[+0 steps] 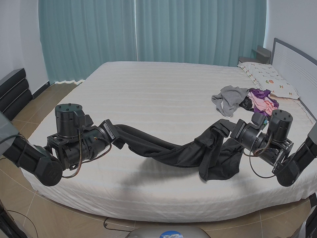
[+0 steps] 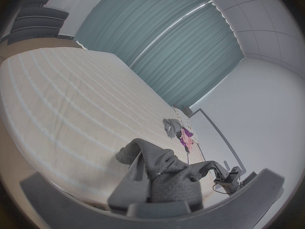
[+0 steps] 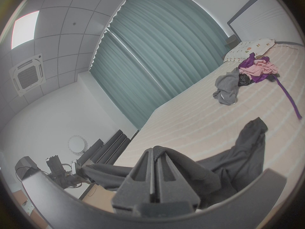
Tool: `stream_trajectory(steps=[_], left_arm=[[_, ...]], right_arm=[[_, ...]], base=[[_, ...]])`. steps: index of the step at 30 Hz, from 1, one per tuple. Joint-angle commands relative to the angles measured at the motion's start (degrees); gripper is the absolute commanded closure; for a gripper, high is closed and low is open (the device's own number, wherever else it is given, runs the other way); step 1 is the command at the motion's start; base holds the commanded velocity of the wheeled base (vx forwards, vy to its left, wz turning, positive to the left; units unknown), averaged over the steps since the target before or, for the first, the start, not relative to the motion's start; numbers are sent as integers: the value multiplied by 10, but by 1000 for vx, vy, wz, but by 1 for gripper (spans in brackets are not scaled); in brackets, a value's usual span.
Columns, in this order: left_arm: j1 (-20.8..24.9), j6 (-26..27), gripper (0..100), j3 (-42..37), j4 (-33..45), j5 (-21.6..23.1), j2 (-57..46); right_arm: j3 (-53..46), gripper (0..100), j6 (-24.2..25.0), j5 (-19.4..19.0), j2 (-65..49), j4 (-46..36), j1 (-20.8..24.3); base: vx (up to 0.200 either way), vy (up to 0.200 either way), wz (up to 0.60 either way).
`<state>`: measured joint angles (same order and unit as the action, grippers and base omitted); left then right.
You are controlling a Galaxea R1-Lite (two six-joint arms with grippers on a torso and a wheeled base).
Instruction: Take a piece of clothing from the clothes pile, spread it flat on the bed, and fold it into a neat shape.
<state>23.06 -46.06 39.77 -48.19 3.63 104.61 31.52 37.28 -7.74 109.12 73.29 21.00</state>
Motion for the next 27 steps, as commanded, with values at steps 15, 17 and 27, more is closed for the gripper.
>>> stream_trajectory(steps=[15, 17, 27], left_arm=[[15, 40, 100, -35, 8, -6, -159], [15, 40, 100, -34, 8, -6, -163], [-7, 40, 100, 9, 8, 0, -142]], right_arm=[[-43, 100, -16, 1, -251, -24, -7], [-36, 100, -15, 1, -269, -36, -11], [110, 100, -5, -10, -291, -166, -61]], base=[[-133, 0, 0], [0, 0, 0], [0, 0, 0]])
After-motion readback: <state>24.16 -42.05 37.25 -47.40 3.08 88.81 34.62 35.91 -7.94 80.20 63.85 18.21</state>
